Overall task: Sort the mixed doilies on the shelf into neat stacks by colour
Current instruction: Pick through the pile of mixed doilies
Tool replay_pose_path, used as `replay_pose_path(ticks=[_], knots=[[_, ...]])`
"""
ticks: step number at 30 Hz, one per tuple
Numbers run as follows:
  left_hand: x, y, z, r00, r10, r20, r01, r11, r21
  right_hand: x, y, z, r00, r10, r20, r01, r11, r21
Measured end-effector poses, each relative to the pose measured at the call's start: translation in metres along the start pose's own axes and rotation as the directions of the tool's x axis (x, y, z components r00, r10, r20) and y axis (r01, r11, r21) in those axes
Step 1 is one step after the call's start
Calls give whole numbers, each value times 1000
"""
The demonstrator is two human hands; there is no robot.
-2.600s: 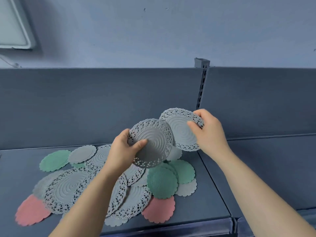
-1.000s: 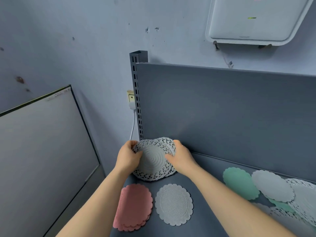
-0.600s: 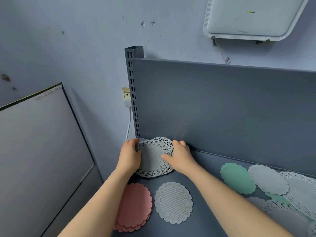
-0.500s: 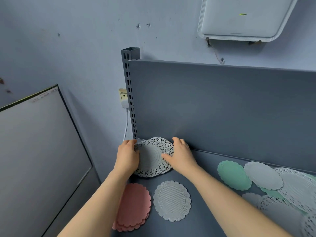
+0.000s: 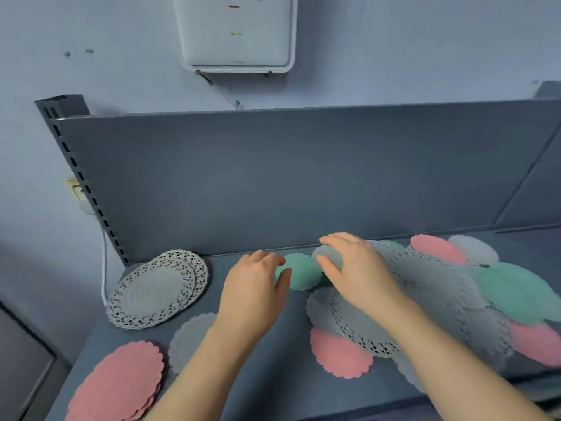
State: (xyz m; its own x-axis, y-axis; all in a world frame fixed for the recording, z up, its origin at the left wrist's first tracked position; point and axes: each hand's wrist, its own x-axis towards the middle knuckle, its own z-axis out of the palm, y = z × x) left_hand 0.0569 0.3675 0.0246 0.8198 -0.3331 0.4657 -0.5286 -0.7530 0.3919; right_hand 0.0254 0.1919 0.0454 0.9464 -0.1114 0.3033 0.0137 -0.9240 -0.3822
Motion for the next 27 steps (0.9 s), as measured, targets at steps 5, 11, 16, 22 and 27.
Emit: replay_pose_path(ticks=[5,11,16,22,27], knots=[[7,82,53,983,174,66,-169,983,-75,-42,84,-48,986,161,-49,-164,984,-66],[16,168,118,944,275,181,-264,961,-80,-79,182,-94,952,305,-30,-306,947,-101],[24,245,176,936,207,284,-191,978,-85,-97,274,-126,934,356,31,-352,932,-84],[45,292,232,893,58,446,-107,991,86,-92,345,-131,927,329,182,-344,938,53],[49,298,243,885,-97,456,46,991,123,-77,368,-123,913,291,286,-349,920,180]])
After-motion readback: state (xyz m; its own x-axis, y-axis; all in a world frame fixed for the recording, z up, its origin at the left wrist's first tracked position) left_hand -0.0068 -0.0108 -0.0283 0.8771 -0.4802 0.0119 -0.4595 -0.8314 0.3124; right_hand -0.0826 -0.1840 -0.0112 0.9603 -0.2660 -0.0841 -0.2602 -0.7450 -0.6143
